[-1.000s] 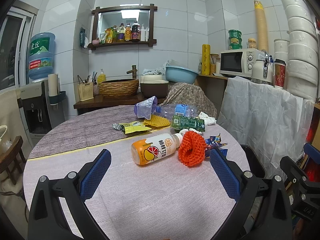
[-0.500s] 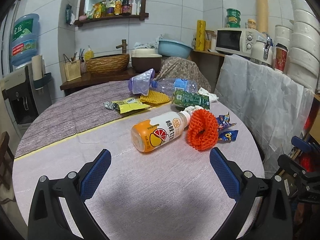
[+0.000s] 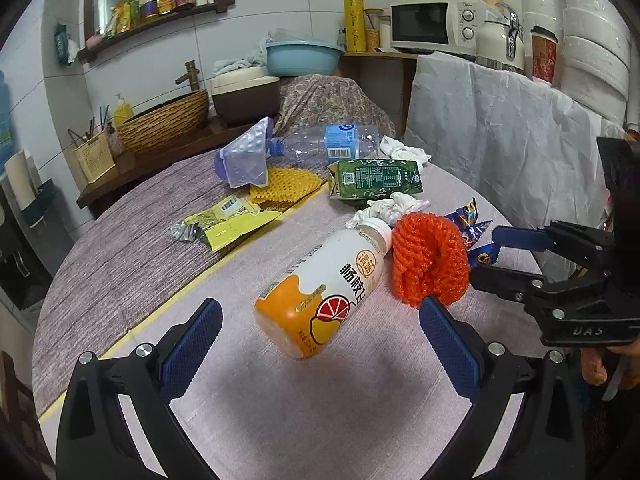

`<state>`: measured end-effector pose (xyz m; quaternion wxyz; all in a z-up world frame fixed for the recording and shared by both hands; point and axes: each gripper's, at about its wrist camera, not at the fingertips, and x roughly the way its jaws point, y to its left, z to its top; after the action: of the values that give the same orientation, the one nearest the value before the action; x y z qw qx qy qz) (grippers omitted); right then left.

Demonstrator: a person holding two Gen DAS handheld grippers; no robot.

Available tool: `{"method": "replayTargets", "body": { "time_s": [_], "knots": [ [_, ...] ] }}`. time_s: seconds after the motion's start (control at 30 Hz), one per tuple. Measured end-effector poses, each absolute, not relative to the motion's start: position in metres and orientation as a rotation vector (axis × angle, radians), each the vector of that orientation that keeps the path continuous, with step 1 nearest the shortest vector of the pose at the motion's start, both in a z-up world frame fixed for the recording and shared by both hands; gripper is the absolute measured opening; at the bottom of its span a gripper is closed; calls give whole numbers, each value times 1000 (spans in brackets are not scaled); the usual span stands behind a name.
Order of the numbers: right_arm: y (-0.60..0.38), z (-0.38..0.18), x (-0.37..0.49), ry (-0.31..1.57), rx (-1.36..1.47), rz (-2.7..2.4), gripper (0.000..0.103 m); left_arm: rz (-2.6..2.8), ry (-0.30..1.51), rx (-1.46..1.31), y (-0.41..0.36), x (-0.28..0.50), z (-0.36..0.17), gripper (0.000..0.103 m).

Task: Collect trash
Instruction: 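Grasp the orange foam net with the right gripper while the left gripper grasps the drink bottle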

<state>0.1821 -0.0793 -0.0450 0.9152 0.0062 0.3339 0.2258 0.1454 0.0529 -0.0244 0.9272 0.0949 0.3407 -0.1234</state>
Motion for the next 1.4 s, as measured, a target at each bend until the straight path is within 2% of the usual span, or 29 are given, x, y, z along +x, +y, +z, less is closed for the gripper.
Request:
{"method": "replayTargets", "body": {
  "time_s": [0.13, 0.3, 0.4, 0.83, 1.03, 1.13, 1.17, 1.4],
  "knots": [
    [-66, -49, 198, 707, -41, 468, 61, -281, 744, 267, 47, 164, -32, 98],
    [-56, -65, 214, 749, -88, 463, 32, -296, 801, 373, 40, 186, -40, 98],
    [-56, -66, 211, 745, -84, 478, 23, -320, 828, 440, 35, 191, -45, 98],
    [-88, -42, 184, 699, -18, 513, 20, -349, 918, 624, 15, 217, -59, 98],
    [-101, -45, 179, 708, 4, 502, 20, -367, 1002, 707, 2, 233, -67, 85],
    [-106, -48, 176, 710, 10, 500, 20, -372, 1024, 759, -4, 236, -73, 73],
    [-108, -49, 175, 711, 11, 499, 20, -372, 1035, 774, -5, 236, -74, 66],
    [-118, -47, 170, 708, 15, 499, 20, -379, 1041, 768, -7, 236, -74, 64]
  ]
}}
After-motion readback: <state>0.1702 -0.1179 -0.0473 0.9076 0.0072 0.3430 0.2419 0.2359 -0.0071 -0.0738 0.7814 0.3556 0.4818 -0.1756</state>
